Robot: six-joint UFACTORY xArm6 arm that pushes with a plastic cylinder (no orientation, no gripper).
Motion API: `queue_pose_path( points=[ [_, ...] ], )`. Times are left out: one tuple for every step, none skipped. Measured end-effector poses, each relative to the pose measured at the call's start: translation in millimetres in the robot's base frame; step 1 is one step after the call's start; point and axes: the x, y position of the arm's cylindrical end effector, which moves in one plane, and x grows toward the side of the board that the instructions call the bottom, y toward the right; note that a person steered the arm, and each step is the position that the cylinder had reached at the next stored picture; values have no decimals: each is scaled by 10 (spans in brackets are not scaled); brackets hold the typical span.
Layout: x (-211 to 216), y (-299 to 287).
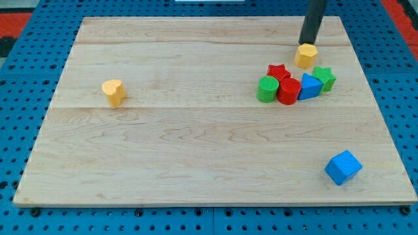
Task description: Slide the yellow heart to the group of blocks
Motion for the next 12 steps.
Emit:
queue_pose_path(
  points=[
    [473,-320],
    [537,-776],
    [250,-1850],
    [235,-2926],
    [654,-3728],
    [1112,-4176],
    [1311,-4020],
    [1222,-3367],
    [1139,-2695],
    [982,-3604],
    [850,-2744],
    [856,-1738]
  ],
)
